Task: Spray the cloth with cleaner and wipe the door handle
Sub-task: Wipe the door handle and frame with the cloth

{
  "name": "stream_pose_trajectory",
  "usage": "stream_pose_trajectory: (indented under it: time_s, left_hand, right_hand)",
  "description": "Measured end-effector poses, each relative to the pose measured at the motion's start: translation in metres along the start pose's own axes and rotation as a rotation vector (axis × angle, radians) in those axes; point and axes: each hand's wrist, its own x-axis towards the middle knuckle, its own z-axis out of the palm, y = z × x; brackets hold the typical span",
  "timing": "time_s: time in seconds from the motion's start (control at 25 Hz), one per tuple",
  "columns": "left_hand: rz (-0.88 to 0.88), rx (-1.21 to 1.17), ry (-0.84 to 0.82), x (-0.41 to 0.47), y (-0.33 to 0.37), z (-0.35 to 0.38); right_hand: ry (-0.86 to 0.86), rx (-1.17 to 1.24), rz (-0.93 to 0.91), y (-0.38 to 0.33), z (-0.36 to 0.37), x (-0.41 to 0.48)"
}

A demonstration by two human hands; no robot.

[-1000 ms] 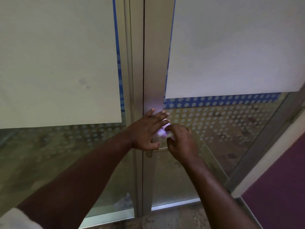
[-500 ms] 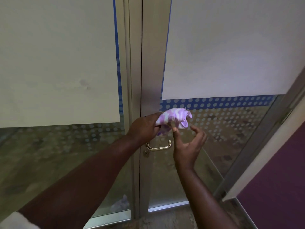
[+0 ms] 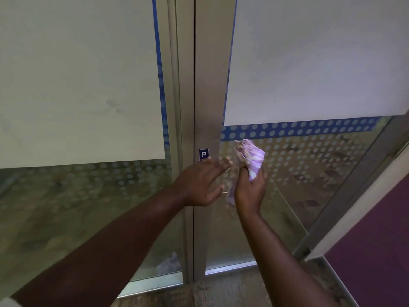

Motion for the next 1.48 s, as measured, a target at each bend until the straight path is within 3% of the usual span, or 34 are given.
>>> stream_pose_trajectory:
  time_s: [0.08, 0.2, 0.32, 0.44, 0.6, 0.72, 1.04, 1.16, 1.32, 1.4, 1.48]
  left_hand:
    - [0.004, 0.203, 0.143, 0.010, -0.029, -0.020]
    - [0.011, 0.469, 0.278, 0.036, -0.067, -0.051]
    - [0.079, 0.577, 0.328, 0.054, -0.089, -0.057]
    - [0.090, 0.623, 0.365, 0.060, -0.098, -0.049]
    - [0.090, 0.667, 0.417, 0.066, -0.106, -0.039]
    - [0.102, 0.693, 0.467, 0.068, -0.111, -0.035]
    - [0.107, 0.693, 0.487, 0.068, -0.112, -0.032]
    - [0.106, 0.697, 0.493, 0.068, -0.111, -0.032]
    - [0.111, 0.697, 0.487, 0.067, -0.110, -0.031]
    - [0.102, 0.704, 0.484, 0.066, -0.110, -0.031]
    - [0.102, 0.699, 0.476, 0.065, -0.111, -0.030]
  right_hand:
    - [0.018, -0.109, -0.097, 0.015, -0.011, 0.004]
    - [-0.096, -0.342, -0.268, 0.039, -0.026, 0.009]
    - [-0.285, -0.617, -0.414, 0.068, -0.024, 0.004]
    - [-0.386, -0.724, -0.421, 0.097, -0.006, -0.016]
    - [-0.189, -0.441, -0.267, 0.109, 0.030, -0.025]
    - [-0.057, -0.272, -0.334, 0.103, 0.065, -0.013]
    - [-0.344, -0.725, -0.534, 0.132, 0.096, -0.038]
    - [-0.410, -0.719, -0.540, 0.134, 0.085, -0.038]
    - [-0.222, -0.537, -0.434, 0.113, 0.068, -0.017]
    - [-0.081, -0.460, -0.446, 0.102, 0.058, 0.000]
    - [-0.047, -0.480, -0.493, 0.097, 0.051, 0.015]
